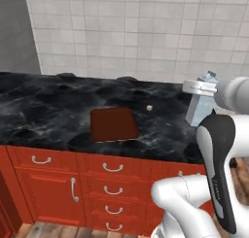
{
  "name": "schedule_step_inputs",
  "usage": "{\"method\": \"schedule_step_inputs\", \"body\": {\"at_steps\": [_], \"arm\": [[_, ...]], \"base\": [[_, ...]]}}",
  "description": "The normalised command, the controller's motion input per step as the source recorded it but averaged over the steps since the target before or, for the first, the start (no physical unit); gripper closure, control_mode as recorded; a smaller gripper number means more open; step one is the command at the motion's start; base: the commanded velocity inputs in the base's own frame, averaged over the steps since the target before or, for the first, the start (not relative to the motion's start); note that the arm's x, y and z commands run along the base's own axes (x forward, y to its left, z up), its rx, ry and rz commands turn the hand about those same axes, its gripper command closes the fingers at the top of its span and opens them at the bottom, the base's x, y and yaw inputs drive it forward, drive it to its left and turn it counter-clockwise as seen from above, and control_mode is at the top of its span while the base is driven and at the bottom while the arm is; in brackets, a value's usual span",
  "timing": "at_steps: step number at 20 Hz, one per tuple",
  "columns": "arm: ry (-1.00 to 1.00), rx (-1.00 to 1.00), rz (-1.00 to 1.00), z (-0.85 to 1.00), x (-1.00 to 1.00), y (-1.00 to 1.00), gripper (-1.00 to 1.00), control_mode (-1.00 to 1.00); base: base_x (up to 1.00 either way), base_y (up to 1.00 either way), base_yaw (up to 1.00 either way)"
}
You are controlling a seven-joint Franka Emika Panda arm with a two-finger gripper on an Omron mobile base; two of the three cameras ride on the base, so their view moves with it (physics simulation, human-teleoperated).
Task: Take out the milk from the fridge and place it on the tray on the counter. Then take the sugar cube near the tray and place it in the tray.
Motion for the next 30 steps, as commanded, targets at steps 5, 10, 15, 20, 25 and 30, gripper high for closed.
{"method": "schedule_step_inputs", "body": {"at_steps": [5, 10, 15, 20, 25, 30], "arm": [[0.0, 0.0, 0.0, 0.0, 0.0, 0.0, 1.0, 1.0], [0.0, 0.0, 0.0, 0.0, 0.0, 0.0, 1.0, 1.0], [0.0, 0.0, 0.0, 0.0, 0.0, 0.0, 1.0, 1.0], [0.0, 0.0, 0.0, 0.0, 0.0, 0.0, 1.0, 1.0], [0.0, 0.0, 0.0, 0.0, 0.0, 0.0, 1.0, 1.0], [0.0, 0.0, 0.0, 0.0, 0.0, 0.0, 1.0, 1.0]], "base": [[0.07, 1.0, -0.42], [0.52, 0.73, -0.27], [0.73, 0.07, -0.04], [0.61, 0.45, -0.13], [0.39, 0.71, -0.1], [0.6, 0.59, -0.18]]}}
